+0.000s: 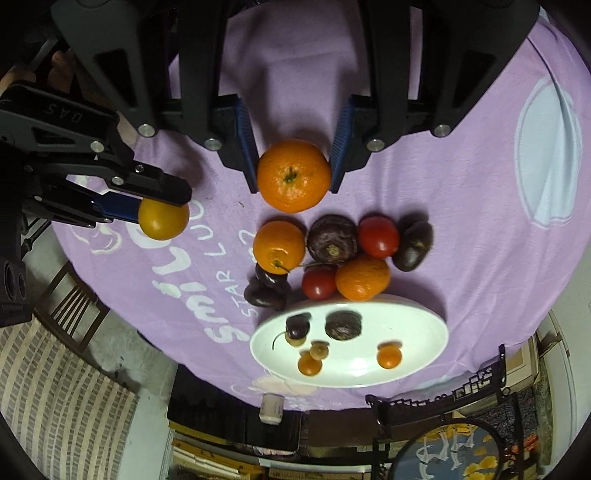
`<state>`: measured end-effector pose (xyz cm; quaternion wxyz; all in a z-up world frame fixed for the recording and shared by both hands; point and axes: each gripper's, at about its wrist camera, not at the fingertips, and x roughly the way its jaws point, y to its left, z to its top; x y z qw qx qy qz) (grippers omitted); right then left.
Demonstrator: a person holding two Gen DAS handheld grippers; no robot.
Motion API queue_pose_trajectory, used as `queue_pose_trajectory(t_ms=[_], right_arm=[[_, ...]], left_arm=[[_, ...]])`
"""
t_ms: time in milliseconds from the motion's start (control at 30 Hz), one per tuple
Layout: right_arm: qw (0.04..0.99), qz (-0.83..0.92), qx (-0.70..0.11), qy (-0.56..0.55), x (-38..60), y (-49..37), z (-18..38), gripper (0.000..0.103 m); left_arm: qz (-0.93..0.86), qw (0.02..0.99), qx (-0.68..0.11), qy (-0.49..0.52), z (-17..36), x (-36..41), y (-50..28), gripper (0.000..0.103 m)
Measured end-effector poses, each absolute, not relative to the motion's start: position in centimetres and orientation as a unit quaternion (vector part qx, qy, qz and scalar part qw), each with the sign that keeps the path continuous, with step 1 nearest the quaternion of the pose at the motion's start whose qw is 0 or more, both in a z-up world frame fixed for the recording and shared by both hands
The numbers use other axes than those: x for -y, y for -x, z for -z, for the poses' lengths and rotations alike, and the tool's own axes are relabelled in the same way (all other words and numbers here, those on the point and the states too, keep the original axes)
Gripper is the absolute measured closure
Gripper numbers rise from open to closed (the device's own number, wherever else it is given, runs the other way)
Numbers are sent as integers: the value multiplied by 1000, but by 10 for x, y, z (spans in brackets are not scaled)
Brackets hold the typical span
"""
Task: Organize fruits
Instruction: 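Grasp the large yellow orange with the right tool while the left tool grasps a mandarin, then carry both fruits over the white plate and release them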
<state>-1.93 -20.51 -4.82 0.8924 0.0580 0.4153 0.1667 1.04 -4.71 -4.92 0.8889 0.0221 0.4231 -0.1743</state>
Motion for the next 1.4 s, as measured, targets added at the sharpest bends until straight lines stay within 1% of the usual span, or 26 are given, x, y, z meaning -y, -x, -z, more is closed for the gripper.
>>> queue_pose_trajectory(t_ms=[200,400,567,767,833,900,967,1067,1333,1400], right_arm=[[899,-164,-405,-42,193,16,34,66],[902,-163,-399,-33,188,-9,26,67],[905,-160,-394,-21,186,-49,17,67],[912,-152,-382,15,178,-125,-6,67],[910,-144,-388,24,175,-157,-3,67],[908,-130,-398,26,176,-179,6,67],[905,-122,-407,18,181,-198,20,67],[902,-121,-414,3,187,-205,31,67],[901,-124,-415,15,182,-203,36,66],[902,-111,-416,15,183,-205,39,54]], left_arm=[[165,897,-409,-4,34,23,-12,66],[146,905,-400,8,18,0,-41,66],[115,914,-389,-6,-7,-8,-101,66],[113,911,-396,-23,-25,12,-197,66],[102,912,-396,-30,-23,21,-223,66],[101,906,-411,-17,-13,27,-250,66],[108,901,-419,-1,-2,26,-259,66],[111,898,-426,-23,7,28,-259,66],[124,888,-442,-14,22,28,-258,64],[120,887,-445,-14,26,28,-257,63]])
